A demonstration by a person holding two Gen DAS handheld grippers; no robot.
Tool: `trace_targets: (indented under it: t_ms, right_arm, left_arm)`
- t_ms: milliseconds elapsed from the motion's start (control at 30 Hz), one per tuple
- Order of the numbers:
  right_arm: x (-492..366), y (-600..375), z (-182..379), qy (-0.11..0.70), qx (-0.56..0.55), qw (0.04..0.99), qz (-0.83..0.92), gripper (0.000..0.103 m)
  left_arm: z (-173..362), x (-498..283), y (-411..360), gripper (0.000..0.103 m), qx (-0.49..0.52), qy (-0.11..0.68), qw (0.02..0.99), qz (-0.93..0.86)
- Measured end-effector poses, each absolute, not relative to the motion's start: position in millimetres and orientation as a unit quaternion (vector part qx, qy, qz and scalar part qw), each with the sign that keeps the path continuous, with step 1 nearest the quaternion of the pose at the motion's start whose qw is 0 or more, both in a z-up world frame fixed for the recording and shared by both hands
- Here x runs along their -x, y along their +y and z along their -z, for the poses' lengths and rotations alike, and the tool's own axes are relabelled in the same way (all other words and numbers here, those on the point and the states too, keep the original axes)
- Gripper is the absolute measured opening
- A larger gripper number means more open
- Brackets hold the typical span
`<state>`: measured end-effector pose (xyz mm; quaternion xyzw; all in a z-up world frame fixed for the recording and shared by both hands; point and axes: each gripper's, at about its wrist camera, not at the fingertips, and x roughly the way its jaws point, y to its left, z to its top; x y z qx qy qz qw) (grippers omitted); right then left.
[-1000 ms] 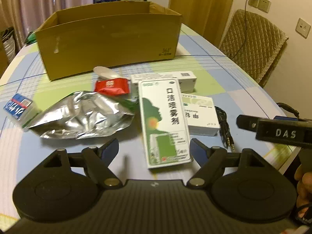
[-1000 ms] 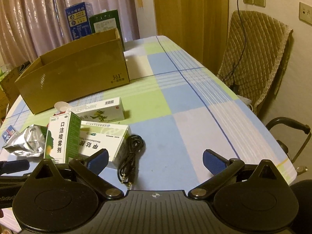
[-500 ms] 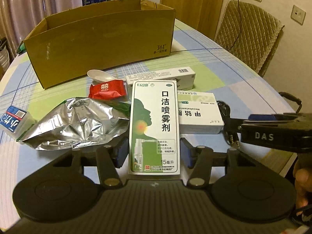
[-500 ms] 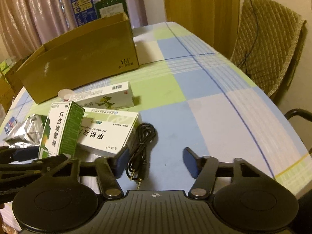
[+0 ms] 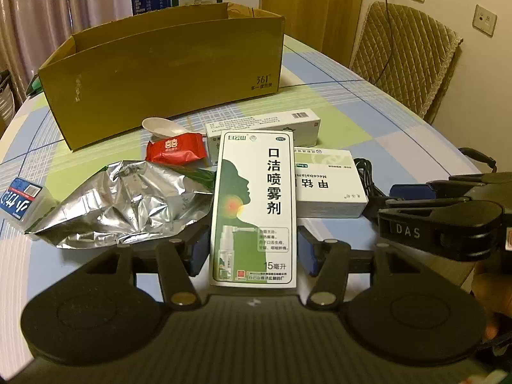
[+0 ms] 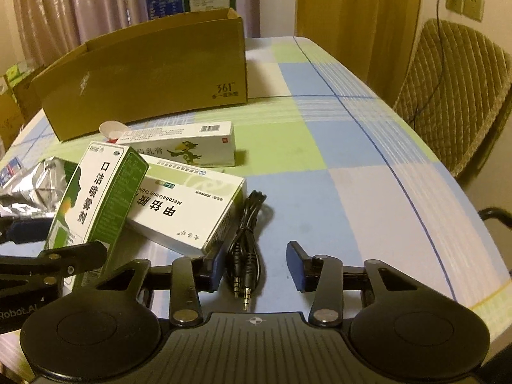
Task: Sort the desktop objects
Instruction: 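Grasp the green-white spray box with the left tool while the right tool grasps the black cable, then carry the spray box and cable over the box and open the left tool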
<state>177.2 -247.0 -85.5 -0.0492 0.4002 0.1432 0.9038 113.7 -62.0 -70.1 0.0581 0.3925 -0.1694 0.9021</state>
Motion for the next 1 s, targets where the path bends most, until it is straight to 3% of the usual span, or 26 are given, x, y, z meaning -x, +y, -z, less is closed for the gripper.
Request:
trace_targets:
  t_ms: [133, 1000]
  right_arm:
    - [-175, -241, 87, 0.393, 0.07, 0.904, -0.15, 0.019]
    - [-172, -249, 75, 0.367, 0.04, 0.919, -0.138, 0.017]
  left_arm:
    - [71, -115, -62, 0.054, -0.059, 0.388, 0.904, 0.172]
    - [74, -122, -70, 0.05, -0.077, 0.394, 0.899, 0.175]
